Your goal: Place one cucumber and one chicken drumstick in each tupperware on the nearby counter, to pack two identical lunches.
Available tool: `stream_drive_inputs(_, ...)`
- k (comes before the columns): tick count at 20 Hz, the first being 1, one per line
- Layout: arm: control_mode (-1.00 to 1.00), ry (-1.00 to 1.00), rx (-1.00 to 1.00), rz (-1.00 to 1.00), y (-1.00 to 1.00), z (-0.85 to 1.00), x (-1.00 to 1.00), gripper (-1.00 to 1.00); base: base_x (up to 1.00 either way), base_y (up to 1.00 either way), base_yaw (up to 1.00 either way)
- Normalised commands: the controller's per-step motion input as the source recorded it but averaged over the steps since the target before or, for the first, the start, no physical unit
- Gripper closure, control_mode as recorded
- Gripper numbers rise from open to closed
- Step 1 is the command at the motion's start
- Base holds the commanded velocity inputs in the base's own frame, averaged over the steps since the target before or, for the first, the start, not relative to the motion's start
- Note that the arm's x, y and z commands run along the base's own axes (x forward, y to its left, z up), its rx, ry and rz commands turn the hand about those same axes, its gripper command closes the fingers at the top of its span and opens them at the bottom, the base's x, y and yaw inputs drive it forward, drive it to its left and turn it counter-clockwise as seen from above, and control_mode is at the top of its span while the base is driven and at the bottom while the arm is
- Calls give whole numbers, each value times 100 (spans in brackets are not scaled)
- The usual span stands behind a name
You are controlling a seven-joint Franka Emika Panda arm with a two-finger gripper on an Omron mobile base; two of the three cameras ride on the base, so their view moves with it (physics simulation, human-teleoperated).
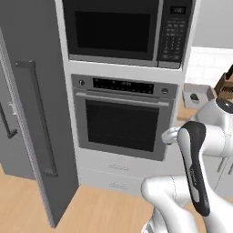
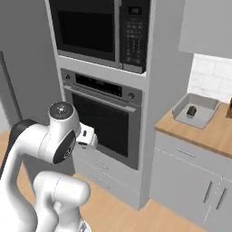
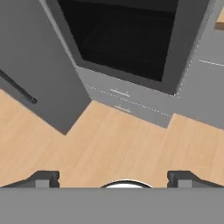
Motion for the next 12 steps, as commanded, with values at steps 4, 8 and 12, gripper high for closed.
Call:
stream_drive_inputs(4,100,0,0,0,0,0,0,-100,-3,100,51)
stream_drive_inputs(8,100,0,0,0,0,0,0,-100,0,100,44)
stream_drive_inputs(12,100,0,0,0,0,0,0,-100,18,100,34)
